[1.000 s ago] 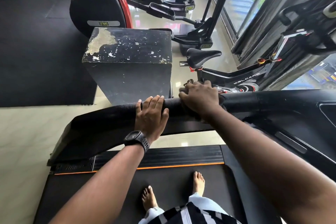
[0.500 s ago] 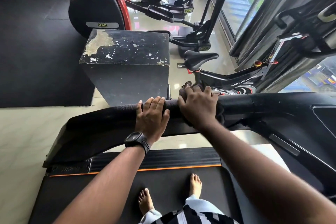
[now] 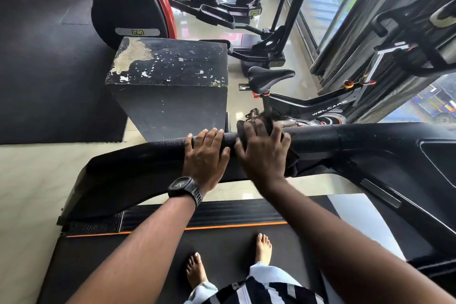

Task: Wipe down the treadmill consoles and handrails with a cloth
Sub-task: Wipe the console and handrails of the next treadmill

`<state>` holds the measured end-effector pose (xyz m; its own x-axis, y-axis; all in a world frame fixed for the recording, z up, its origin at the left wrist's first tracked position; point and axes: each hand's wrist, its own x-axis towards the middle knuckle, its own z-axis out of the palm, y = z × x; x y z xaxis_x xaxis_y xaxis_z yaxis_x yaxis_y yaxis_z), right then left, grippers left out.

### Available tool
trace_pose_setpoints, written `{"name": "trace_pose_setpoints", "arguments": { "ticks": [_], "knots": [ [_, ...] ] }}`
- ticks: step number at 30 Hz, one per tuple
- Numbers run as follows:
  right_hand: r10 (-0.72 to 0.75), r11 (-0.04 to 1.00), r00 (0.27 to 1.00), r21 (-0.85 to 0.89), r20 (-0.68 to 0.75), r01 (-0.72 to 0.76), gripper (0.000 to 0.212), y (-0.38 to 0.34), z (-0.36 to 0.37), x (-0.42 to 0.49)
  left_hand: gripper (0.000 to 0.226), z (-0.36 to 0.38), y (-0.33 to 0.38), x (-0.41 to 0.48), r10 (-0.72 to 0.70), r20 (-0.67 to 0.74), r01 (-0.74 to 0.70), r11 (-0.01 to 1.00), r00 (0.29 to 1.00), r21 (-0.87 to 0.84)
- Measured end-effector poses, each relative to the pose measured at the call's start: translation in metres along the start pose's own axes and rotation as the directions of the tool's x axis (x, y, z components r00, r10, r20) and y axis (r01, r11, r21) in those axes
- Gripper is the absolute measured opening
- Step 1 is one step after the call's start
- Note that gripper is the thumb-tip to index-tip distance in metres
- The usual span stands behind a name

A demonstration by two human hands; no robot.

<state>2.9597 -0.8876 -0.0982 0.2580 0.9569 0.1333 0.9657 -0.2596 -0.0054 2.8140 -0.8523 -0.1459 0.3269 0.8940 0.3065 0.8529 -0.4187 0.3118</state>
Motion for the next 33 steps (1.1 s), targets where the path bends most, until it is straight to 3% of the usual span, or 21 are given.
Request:
{"name": "trace_pose_setpoints", "arguments": {
  "ticks": [3,5,8,11,14,18,21,24,27,31,33],
  "knots": [
    [-0.153,0.988,0.988,0.019,0.020,0.153,0.054,0.006,-0.004,0.010,0.053,0.000,0.001,0.000,-0.004,0.000,0.004,1.000,1.000,0.000],
    [-0.231,0.973,0.965,0.060,0.122,0.225,0.055,0.013,-0.014,0.037,0.053,0.000,0.003,0.001,0.000,0.015,0.000,1.000,1.000,0.007],
    [-0.089,0.992,0.971,0.105,0.224,0.067,0.049,0.027,-0.019,0.062,0.054,0.001,0.007,0.001,-0.001,0.023,0.001,1.000,1.000,0.005],
    [0.064,0.997,0.996,0.032,0.059,-0.066,0.049,0.022,-0.009,0.028,0.054,0.001,0.008,0.001,0.004,0.025,-0.004,1.000,1.000,-0.004],
    [-0.036,0.999,0.999,-0.003,-0.029,0.036,0.048,0.009,0.001,-0.001,0.054,0.002,0.008,0.001,0.009,0.019,-0.009,1.000,1.000,0.003],
    [-0.198,0.980,0.974,0.053,0.108,0.193,0.049,0.018,-0.013,0.042,0.053,0.001,0.011,0.004,0.021,0.026,-0.021,1.000,0.999,0.006],
    [-0.074,0.991,0.975,0.122,0.212,0.049,0.051,0.028,-0.018,0.065,0.054,0.001,0.015,0.005,0.016,0.035,-0.016,1.000,0.999,0.008],
    [0.042,0.999,0.998,0.029,0.049,-0.044,0.052,0.023,-0.009,0.033,0.054,0.001,0.014,0.004,0.021,0.044,-0.021,1.000,0.999,0.008],
    [-0.028,1.000,0.999,0.011,-0.026,0.029,0.052,0.018,0.001,0.002,0.054,0.003,0.014,0.004,0.021,0.045,-0.022,1.000,0.999,0.017],
    [-0.223,0.975,0.970,0.039,0.098,0.220,0.055,0.031,-0.010,0.041,0.054,0.003,0.016,0.006,0.016,0.041,-0.017,1.000,0.999,0.014],
    [-0.148,0.987,0.974,0.090,0.172,0.134,0.053,0.041,-0.016,0.059,0.054,0.002,0.016,0.006,0.022,0.051,-0.022,1.000,0.998,0.008]
  ]
}}
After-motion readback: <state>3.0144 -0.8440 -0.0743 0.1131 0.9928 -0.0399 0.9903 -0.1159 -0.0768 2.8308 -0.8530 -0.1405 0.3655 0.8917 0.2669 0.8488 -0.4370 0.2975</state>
